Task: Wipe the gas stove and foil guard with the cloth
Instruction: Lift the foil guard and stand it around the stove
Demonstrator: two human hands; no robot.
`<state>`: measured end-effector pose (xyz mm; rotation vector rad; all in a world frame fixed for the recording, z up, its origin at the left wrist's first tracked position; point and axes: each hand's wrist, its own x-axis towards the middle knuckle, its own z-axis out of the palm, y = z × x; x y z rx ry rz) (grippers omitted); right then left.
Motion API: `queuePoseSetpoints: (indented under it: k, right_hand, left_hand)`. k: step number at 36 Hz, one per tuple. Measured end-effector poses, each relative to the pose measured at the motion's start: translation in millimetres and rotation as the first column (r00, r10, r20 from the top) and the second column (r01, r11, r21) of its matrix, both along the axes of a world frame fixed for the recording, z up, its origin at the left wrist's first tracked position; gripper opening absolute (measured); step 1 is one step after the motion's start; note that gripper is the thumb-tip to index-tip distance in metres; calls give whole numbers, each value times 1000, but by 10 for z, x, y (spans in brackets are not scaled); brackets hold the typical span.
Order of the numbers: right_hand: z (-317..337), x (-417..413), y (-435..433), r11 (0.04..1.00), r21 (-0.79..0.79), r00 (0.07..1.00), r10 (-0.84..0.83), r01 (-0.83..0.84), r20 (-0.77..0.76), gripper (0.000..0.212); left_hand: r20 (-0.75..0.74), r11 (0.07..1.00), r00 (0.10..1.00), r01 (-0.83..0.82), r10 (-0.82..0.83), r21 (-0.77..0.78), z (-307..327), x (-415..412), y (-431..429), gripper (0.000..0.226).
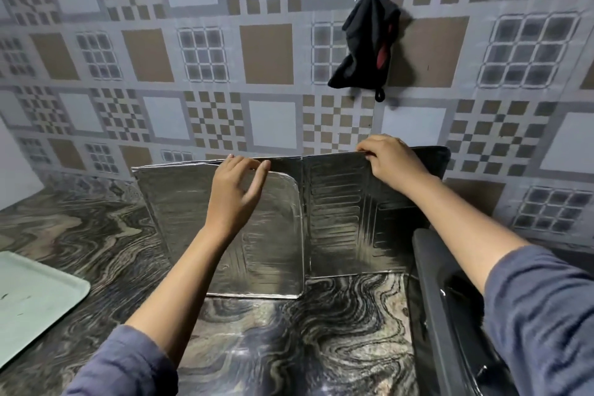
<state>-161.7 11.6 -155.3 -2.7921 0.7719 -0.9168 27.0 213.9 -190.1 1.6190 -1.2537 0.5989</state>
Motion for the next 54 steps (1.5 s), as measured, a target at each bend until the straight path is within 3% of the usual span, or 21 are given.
queuePoseSetpoints:
  k: [6,15,17,20,22,27,31,37,39,43,54]
  right_hand:
    - [-14,40,33,998,55,999,7,-10,44,23]
    - [-50,-83,17,989,149,997,-24,12,77,26]
    - [-36,-121,-11,983,182,994,-46,27,99,29]
    - [6,-203,-53,977,214,993,-48,24,110,30]
    - [30,-258,-95,974,225,991,-66,39,114,34]
    - [74,-353,-158,964,255,989,-102,72,106,41]
    - [94,-404,-189,966,253,989,-89,57,116,40]
    - [118,-398,-169,980,200,995,-18,-2,99,39]
    - [117,-353,-161,980,199,996,-12,-6,89,41]
    - [102,-279,-168,981,193,998,-19,6,67,44]
    - [92,-241,-206,988,142,992,-81,67,95,40]
  left_hand:
    - [-157,998,986,-66,63,-11,156,-12,170,33]
    - [-219,983,959,-168,181,75,143,35,448,11]
    - [-253,970,939,-206,232,125,159,32,514,22]
    - [-349,944,885,-238,308,230,199,25,606,51]
    - [-492,941,813,-193,313,279,230,33,646,66]
    - [-735,970,653,1,183,242,307,32,641,59]
    - [-751,971,651,88,114,224,358,-10,512,53]
    - [-778,966,602,39,181,255,392,48,329,72]
    - [-790,968,579,7,200,250,434,43,334,65]
    - [-801,981,574,-28,172,191,410,122,352,23]
    - [-814,991,570,-3,114,136,442,132,399,28]
